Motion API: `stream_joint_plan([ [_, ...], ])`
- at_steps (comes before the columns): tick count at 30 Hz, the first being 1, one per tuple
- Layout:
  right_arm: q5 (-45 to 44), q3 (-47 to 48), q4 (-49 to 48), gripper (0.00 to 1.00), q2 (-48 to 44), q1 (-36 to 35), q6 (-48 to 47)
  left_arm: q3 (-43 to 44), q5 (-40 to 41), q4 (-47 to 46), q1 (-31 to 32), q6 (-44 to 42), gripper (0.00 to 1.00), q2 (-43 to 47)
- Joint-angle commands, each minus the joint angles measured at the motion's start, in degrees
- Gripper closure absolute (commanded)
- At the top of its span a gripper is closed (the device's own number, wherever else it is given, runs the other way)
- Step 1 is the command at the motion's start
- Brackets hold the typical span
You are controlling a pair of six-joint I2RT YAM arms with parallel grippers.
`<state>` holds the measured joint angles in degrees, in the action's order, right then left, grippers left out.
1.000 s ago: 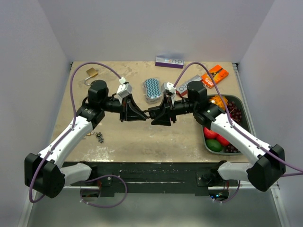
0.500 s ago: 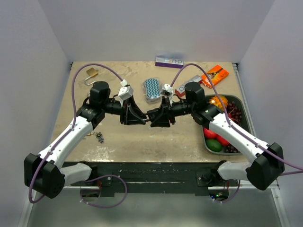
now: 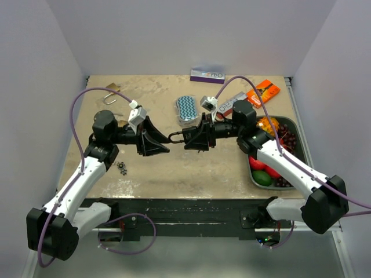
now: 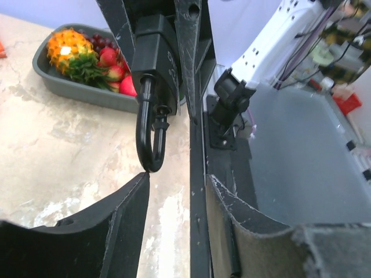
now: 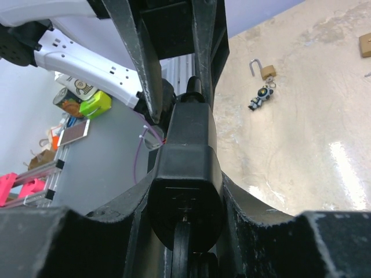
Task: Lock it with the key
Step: Lock the lock.
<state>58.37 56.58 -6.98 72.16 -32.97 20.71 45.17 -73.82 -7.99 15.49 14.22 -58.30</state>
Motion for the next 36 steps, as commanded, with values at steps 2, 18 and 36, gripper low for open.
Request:
stream_joint_plan([
  [2,2.36,0.03,-9.45,1.00,-3.69,-0.16,3.63,-4.29,1.66,-23.29,-0.02,17.84,0.53,0.91],
  [18,2.89,0.11,-11.30,1.00,-3.96,-1.48,3.90,-5.27,5.00,-30.24,4.29,21.99,0.66,-1.28],
  [36,3.15,0.20,-9.36,1.00,-4.40,-1.48,1.97,-4.65,4.74,-20.84,5.61,14.96,0.86,-0.05],
])
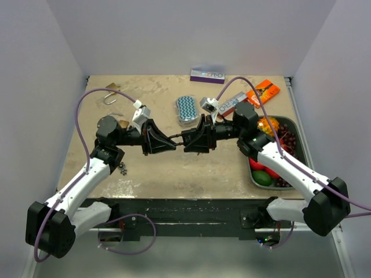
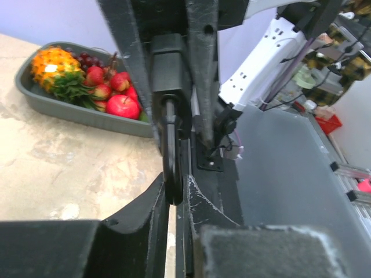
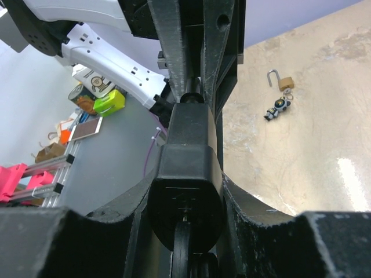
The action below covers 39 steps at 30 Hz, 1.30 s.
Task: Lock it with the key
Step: Lock the lock.
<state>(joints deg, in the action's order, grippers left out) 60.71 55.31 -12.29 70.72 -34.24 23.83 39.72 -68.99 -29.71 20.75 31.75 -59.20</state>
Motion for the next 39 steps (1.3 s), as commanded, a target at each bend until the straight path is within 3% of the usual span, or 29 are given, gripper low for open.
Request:
stream_joint_plan([
  [1,0.82,1.47,-3.88,1.00,-3.04,-0.13,-1.33,1.05,-0.09,0.97,0.34,-2.39,0.91,0.67],
  [3,0.82,1.47,-3.18,1.00,-2.78,-0.48,-2.12,1.67,0.08,-0.16,0.52,-2.04,1.00,0.23],
  [19,-0.77,2.87,4.12,1.00,0.91,-6.98,-12.32,9.84,3.25,-2.46,10.09,0.60,1.00,-6.36],
  [39,-2.61,-2.48,0.25,1.00,5.92,-15.68,-11.88,17.40,5.09,-7.90,15.54,4.11,1.00,-11.99],
])
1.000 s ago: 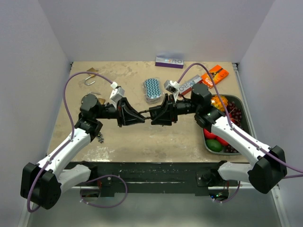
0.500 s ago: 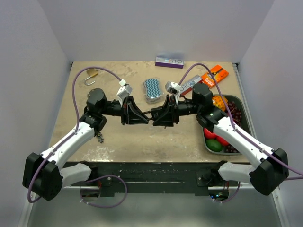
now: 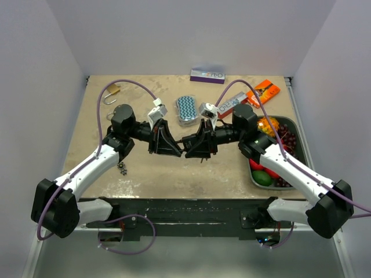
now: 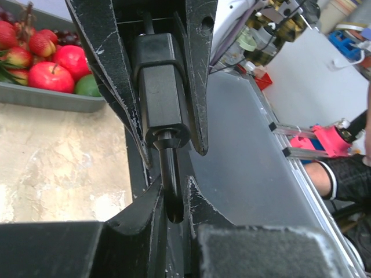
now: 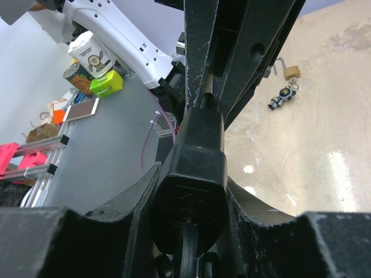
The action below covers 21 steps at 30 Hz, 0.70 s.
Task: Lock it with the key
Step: Lock the lock.
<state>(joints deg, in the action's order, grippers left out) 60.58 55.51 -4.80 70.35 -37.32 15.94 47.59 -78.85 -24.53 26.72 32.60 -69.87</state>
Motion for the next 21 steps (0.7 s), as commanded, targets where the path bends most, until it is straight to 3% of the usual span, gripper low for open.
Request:
stream_joint_plan([
  [1,-2.48,-2.94,-7.16,1.00,6.38,-12.78,-4.08,9.97,14.95,-13.17,9.58,3.17,1.00,-1.50],
  [6,-2.48,-3.91,-6.54,1.00,7.44,-13.39,-4.08,12.51,14.95,-11.77,10.37,2.39,1.00,-2.55],
  [21,-3.01,2.76,4.53,1.00,13.41,-16.11,-9.08,21.30,22.95,12.39,14.50,-10.79,1.00,-7.04],
])
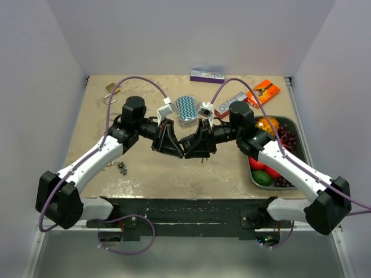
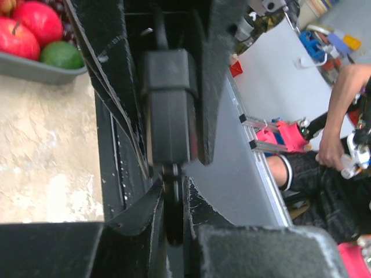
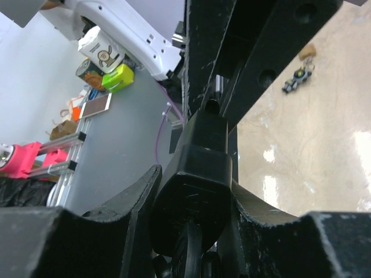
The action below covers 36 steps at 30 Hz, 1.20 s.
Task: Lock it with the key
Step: Lock the lock.
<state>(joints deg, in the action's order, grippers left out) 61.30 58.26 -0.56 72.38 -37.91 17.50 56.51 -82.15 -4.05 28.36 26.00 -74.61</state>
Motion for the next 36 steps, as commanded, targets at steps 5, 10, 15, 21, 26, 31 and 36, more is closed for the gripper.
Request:
stream_joint_plan([
  [5,-3.99,-0.51,3.80,1.00,11.73,-16.49,-13.01,13.45,27.65,-5.53,12.95,-5.78,1.00,-2.38],
  [10,-3.81,-0.95,4.68,1.00,9.10,-15.71,-13.89,12.93,26.60,-2.99,12.69,-8.32,1.00,-0.72],
  [15,-2.24,0.88,11.35,0.82,6.11,-11.66,-17.22,9.06,23.70,-0.96,10.23,-13.77,1.00,1.92],
  [21,-3.90,2.38,15.85,0.23,1.72,-6.75,-22.32,8.88,21.77,9.66,8.56,-24.76,1.00,3.85],
  [26,-4.51,6.15,27.33,0.11,0.92,-3.40,-30.66,9.49,20.45,15.47,8.29,-32.05,1.00,3.86],
  [31,-5.75,9.50,32.63,0.10,2.67,-2.61,-35.95,10.37,18.70,20.13,8.47,-36.37,1.00,3.42],
  [36,-4.00,11.35,33.96,0.07,4.08,-0.15,-36.13,9.76,16.24,23.83,8.82,-40.41,1.00,4.38],
])
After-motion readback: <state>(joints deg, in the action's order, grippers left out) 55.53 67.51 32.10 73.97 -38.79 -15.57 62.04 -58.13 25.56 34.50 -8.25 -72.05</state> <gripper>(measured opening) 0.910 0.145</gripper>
